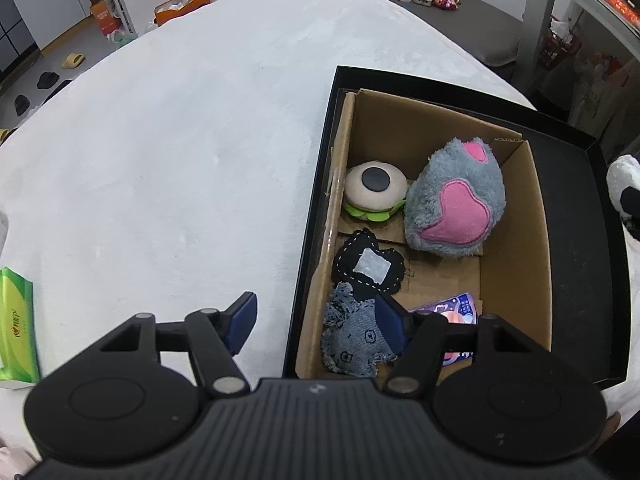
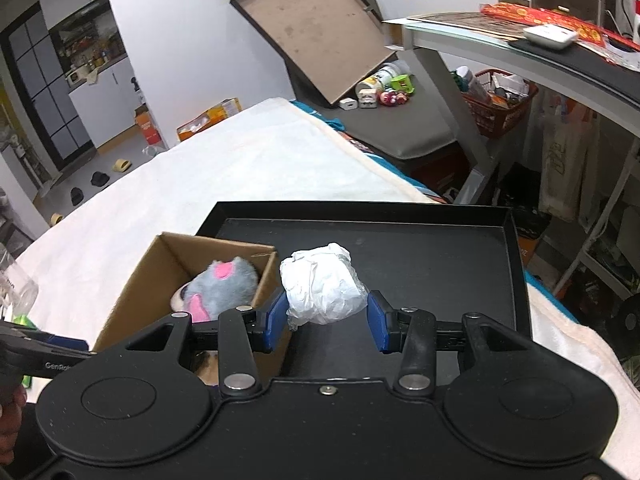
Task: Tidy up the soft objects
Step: 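Lift the white paper ball with the right gripper over the box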
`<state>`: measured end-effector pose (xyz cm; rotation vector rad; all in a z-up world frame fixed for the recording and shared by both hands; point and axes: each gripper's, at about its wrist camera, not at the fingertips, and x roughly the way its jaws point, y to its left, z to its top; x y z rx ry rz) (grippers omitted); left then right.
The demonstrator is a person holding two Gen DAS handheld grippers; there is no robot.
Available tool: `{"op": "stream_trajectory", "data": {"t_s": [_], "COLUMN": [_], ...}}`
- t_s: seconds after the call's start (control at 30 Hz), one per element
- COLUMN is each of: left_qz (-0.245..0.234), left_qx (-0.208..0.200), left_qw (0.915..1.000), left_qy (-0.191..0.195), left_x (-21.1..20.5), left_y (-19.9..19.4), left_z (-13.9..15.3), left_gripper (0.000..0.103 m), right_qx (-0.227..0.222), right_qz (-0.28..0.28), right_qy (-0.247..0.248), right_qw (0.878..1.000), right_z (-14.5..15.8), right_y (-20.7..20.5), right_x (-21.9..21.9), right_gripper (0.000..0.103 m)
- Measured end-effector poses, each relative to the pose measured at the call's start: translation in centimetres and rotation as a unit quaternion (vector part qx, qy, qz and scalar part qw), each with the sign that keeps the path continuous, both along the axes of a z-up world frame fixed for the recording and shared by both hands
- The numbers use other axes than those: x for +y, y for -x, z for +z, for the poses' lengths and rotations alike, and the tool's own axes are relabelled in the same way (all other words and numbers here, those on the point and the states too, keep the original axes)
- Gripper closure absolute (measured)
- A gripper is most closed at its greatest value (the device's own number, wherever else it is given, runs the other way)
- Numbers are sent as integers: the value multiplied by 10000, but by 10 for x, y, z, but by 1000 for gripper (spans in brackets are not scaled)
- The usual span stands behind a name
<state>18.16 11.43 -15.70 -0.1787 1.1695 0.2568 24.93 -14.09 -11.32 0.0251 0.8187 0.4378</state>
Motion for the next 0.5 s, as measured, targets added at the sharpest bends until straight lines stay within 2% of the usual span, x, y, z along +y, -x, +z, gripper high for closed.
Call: {"op": "stream_trajectory", "data": {"t_s": [0.27,0.5], "left_qz": [-14,22], "left_qx": [-149,-256], "left_qw": [9997,9990], "left_qy": [216,370], "left_x": [8,15], "left_y": [6,11], "left_z": [-3,-7], "left_gripper": [40,46], "right_qx": [51,123], "right_qz": [182,383], "right_qy": [-37,29], "right_qw": [9998,9992], "right_z": [9,11], "right_y": [11,20], "right_x": [21,42], "right_gripper": [61,61]}}
